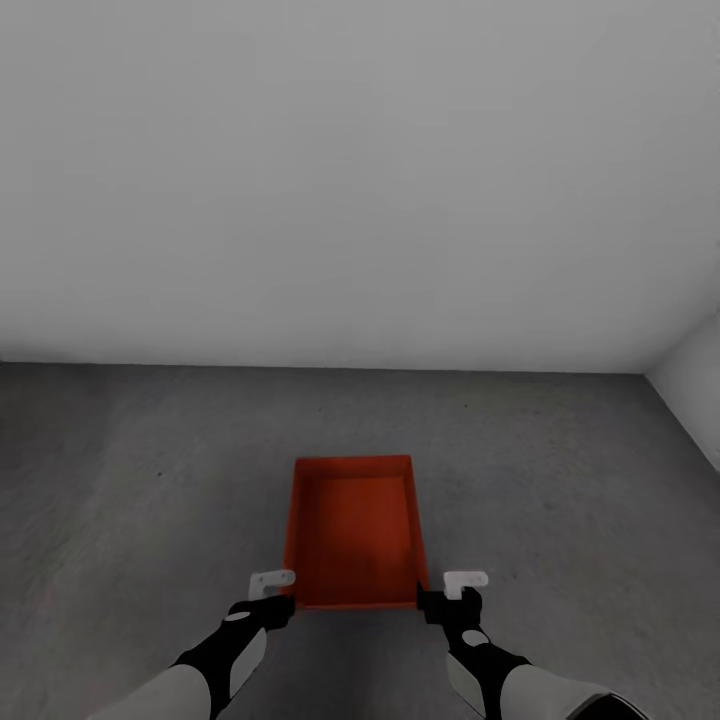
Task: Move the two storage containers from the living room to the garage. In the garage, place one container on the floor and stack the other container on top of it (either order is fine).
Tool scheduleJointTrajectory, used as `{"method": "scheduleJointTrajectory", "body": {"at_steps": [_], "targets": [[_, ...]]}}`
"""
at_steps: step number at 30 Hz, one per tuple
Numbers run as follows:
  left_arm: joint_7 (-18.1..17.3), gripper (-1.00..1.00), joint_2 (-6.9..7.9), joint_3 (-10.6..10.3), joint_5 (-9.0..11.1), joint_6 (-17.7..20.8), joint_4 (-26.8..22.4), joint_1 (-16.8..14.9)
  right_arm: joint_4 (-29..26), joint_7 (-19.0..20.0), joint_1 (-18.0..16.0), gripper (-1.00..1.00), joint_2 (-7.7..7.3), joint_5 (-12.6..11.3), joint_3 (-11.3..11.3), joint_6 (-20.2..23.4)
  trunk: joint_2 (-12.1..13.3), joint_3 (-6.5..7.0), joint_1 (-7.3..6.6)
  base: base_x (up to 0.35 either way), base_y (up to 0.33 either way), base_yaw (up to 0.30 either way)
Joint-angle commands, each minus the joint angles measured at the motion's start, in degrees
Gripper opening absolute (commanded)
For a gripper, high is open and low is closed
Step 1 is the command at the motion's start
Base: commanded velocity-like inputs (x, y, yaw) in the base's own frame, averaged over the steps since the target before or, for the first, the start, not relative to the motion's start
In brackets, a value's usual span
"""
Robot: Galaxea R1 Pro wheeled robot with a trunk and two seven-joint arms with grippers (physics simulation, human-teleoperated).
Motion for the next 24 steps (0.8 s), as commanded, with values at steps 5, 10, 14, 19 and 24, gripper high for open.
{"method": "scheduleJointTrajectory", "body": {"at_steps": [5, 10, 14, 19, 24], "targets": [[0.11, 1.00, -0.02, 0.01, 0.45, 0.18, -0.09, 0.00, 0.06, -0.21, -0.04, 1.00, 0.01, -0.40, 0.49, -0.15, -0.07, -0.06, -0.02, -0.336, 0.000, 0.000], [0.09, 1.00, -0.03, 0.01, 0.37, 0.21, -0.02, 0.00, 0.06, -0.21, -0.04, 1.00, -0.04, -0.40, 0.49, -0.15, -0.07, -0.06, -0.02, -0.337, 0.000, 0.000], [0.07, 1.00, -0.02, 0.01, 0.35, 0.24, 0.00, 0.00, 0.06, -0.21, -0.04, 1.00, -0.05, -0.37, 0.49, -0.15, -0.07, -0.06, -0.02, -0.337, 0.000, 0.000], [-0.03, 1.00, -0.02, 0.01, 0.40, 0.19, 0.00, 0.00, 0.06, -0.21, -0.04, 1.00, -0.06, -0.32, 0.49, -0.15, -0.07, -0.06, -0.02, -0.337, 0.000, 0.000], [-0.08, 1.00, -0.02, 0.01, 0.35, 0.16, 0.00, 0.00, 0.06, -0.21, -0.04, 1.00, -0.06, -0.31, 0.49, -0.15, -0.07, -0.06, -0.02, -0.337, 0.000, 0.000]]}}
